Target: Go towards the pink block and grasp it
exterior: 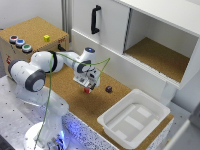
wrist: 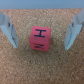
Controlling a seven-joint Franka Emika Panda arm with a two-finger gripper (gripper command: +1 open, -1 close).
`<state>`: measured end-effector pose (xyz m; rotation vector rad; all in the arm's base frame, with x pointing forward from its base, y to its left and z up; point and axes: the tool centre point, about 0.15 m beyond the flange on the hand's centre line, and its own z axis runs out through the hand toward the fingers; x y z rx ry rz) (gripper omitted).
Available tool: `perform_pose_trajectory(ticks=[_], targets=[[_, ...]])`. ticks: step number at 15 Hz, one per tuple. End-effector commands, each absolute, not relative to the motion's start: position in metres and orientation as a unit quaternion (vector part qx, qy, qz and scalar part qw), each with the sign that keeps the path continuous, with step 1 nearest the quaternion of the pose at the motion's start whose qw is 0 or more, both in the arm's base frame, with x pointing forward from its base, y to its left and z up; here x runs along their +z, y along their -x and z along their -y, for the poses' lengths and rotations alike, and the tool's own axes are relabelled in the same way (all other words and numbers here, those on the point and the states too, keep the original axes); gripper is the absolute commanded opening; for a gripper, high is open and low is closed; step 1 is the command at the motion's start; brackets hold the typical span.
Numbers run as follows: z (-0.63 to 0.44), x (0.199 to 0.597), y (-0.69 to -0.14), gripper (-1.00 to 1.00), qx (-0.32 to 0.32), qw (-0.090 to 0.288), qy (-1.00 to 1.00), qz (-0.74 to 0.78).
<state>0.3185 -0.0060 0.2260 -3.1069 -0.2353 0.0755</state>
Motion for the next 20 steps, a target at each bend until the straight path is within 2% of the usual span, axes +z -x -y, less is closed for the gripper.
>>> perform_pose_trajectory(ticks=[1, 14, 20], targets=[[0.008, 0.212, -0.342, -1.0, 0.046, 0.037, 0.996, 0.065], [0.0, 0.211, -0.356, -1.0, 0.072, 0.004, 0.996, 0.051], [-0.013, 0.227, -0.343, -1.0, 0.078, 0.018, 0.995, 0.06]])
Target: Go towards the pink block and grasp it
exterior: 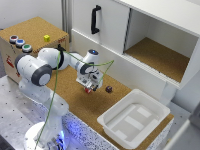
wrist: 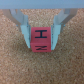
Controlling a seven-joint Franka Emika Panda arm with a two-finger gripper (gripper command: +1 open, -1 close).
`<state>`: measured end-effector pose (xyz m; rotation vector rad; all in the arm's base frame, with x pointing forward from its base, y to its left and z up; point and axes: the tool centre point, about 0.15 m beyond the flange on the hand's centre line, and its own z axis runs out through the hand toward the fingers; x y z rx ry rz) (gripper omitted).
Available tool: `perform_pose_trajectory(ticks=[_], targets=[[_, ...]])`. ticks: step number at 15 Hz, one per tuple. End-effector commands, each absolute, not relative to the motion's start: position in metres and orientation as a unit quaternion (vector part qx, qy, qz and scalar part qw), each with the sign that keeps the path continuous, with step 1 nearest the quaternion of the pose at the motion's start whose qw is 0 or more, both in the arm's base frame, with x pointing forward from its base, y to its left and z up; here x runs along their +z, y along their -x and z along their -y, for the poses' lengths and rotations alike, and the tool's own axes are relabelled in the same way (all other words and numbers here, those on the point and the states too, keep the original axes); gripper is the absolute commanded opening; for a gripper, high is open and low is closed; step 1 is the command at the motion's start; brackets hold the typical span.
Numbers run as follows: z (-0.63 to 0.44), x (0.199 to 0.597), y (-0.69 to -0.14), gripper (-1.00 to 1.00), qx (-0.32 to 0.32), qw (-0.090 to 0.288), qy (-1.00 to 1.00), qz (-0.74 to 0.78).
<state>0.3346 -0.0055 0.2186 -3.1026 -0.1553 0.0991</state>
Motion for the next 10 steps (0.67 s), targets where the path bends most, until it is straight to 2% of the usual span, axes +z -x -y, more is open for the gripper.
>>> perform_pose_trajectory(ticks=[1, 3, 5, 7, 10], targets=[[-0.019, 0.232, -0.34, -1.0, 0.086, 0.013, 0.991, 0.098], [-0.023, 0.24, -0.339, -1.0, 0.114, 0.006, 0.977, 0.181], [-0.02, 0.25, -0.337, -1.0, 0.114, 0.01, 0.967, 0.226], [-0.021, 0.258, -0.334, -1.0, 0.111, -0.006, 0.953, 0.283], [-0.025, 0.247, -0.334, -1.0, 0.13, -0.039, 0.912, 0.387]])
